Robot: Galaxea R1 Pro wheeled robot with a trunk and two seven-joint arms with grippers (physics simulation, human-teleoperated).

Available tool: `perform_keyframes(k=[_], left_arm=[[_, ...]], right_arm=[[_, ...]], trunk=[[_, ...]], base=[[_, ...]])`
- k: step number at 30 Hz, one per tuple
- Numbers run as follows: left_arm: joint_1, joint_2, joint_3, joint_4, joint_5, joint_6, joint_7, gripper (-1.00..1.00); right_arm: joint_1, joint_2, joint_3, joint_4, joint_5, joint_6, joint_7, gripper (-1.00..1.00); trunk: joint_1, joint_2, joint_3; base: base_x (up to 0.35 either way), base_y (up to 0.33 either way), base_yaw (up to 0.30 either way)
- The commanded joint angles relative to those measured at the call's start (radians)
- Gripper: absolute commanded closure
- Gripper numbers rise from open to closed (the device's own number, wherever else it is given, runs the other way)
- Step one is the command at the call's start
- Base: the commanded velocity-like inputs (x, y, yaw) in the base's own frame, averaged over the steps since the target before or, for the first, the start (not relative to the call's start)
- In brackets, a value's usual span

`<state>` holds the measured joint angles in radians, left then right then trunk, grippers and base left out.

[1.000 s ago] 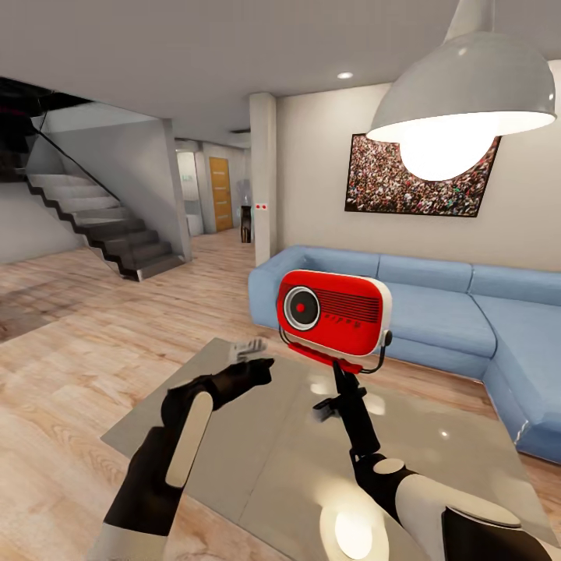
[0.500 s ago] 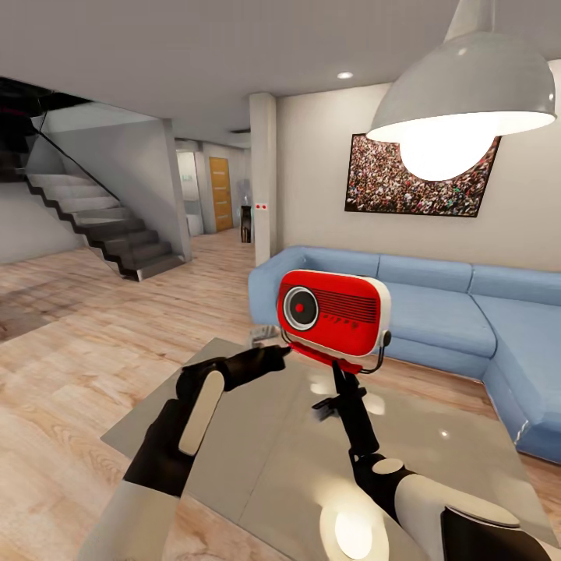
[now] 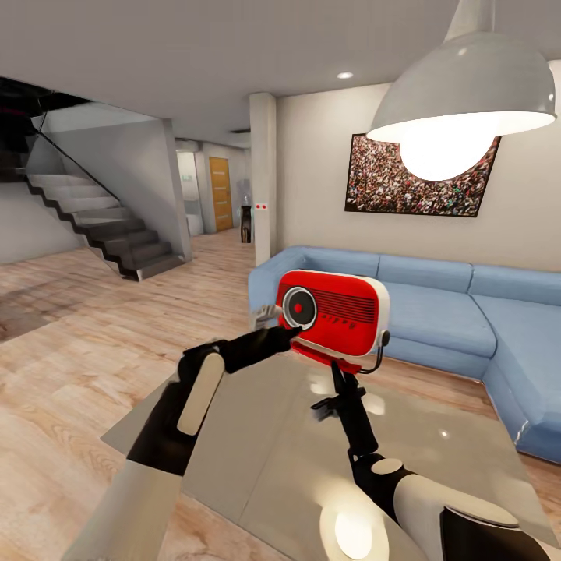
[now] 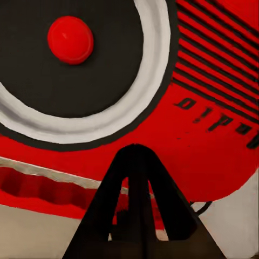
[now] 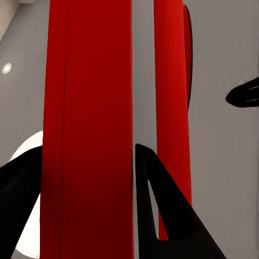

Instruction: Turn on the radio receiver that's on the table in the living room.

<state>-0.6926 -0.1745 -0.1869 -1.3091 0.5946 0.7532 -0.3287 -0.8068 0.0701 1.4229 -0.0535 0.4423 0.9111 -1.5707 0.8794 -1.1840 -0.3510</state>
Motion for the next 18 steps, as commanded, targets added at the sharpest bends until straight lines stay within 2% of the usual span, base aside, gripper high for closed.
perform_keyframes(k=[1, 7, 14, 18], left_arm=[[-0.006, 0.000, 0.000, -0.002, 0.006, 0.000, -0.005, 1.00], [-0.052, 0.000, 0.002, -0.003, 0.010, 0.001, -0.008, 1.00], [-0.078, 0.000, 0.013, 0.007, 0.002, 0.000, 0.005, 1.00], [-0.084, 0.000, 0.023, 0.010, -0.001, 0.001, 0.087, 1.00]], right_arm=[[0.000, 0.000, -0.004, 0.000, 0.002, 0.003, 0.001, 1.00], [0.000, 0.000, -0.004, 0.000, 0.001, 0.007, 0.003, 1.00], [0.000, 0.000, -0.004, 0.000, 0.001, 0.006, 0.003, 1.00], [0.000, 0.000, -0.003, 0.000, 0.002, 0.006, 0.003, 1.00]], trunk=[[0.000, 0.000, 0.000], [0.000, 0.000, 0.000], [0.000, 0.000, 0.000], [0.000, 0.000, 0.000]], base=[[0.000, 0.000, 0.000], [0.000, 0.000, 0.000], [0.000, 0.000, 0.000], [0.000, 0.000, 0.000]])
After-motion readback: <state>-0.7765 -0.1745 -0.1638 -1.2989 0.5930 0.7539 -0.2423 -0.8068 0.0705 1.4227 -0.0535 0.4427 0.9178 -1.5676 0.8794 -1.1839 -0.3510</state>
